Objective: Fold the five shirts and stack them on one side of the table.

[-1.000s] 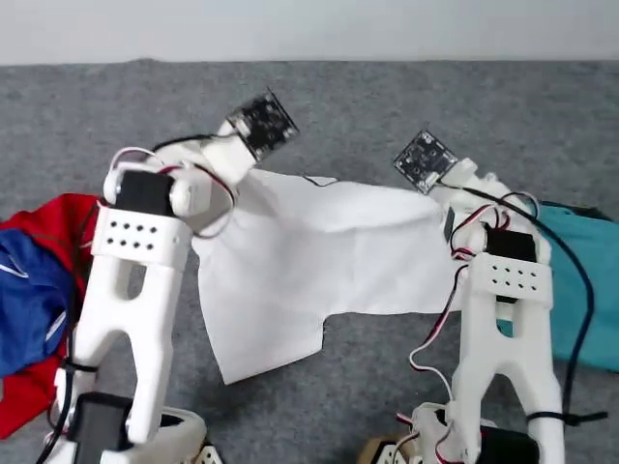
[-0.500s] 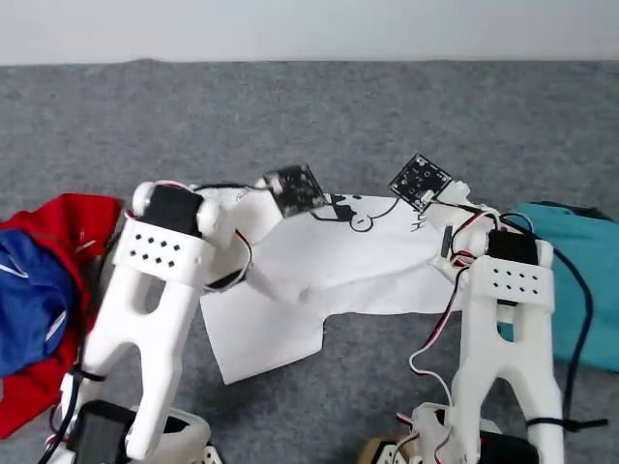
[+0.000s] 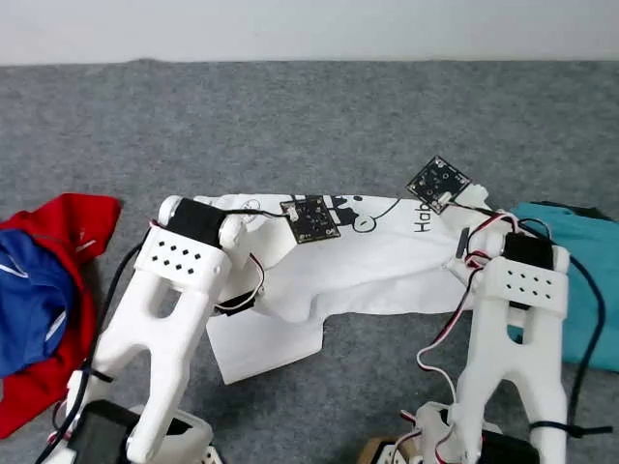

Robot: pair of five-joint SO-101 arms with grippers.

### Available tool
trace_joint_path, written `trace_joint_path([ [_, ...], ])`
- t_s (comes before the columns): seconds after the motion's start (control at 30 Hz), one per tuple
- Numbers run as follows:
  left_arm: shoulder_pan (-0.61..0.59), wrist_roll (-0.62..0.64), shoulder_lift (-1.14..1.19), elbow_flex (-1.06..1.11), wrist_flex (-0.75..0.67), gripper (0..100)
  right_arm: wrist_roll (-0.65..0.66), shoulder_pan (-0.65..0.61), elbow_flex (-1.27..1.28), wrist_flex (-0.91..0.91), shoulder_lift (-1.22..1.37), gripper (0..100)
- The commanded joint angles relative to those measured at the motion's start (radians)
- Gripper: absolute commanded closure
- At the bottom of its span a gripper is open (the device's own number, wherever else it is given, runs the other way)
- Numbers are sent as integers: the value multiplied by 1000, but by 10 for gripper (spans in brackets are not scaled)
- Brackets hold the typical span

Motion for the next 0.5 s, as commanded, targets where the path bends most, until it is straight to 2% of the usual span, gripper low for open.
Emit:
trace_joint_path([
  [0.0, 6, 5, -37, -4, 29, 994, 12, 18, -9, 4, -50, 988],
  [0.23, 55, 2, -44, 105, 31, 994, 12, 47, -9, 24, -51, 988],
  [0.47, 97, 3, -172, 157, 28, 994, 12, 51, -9, 65, -50, 988],
])
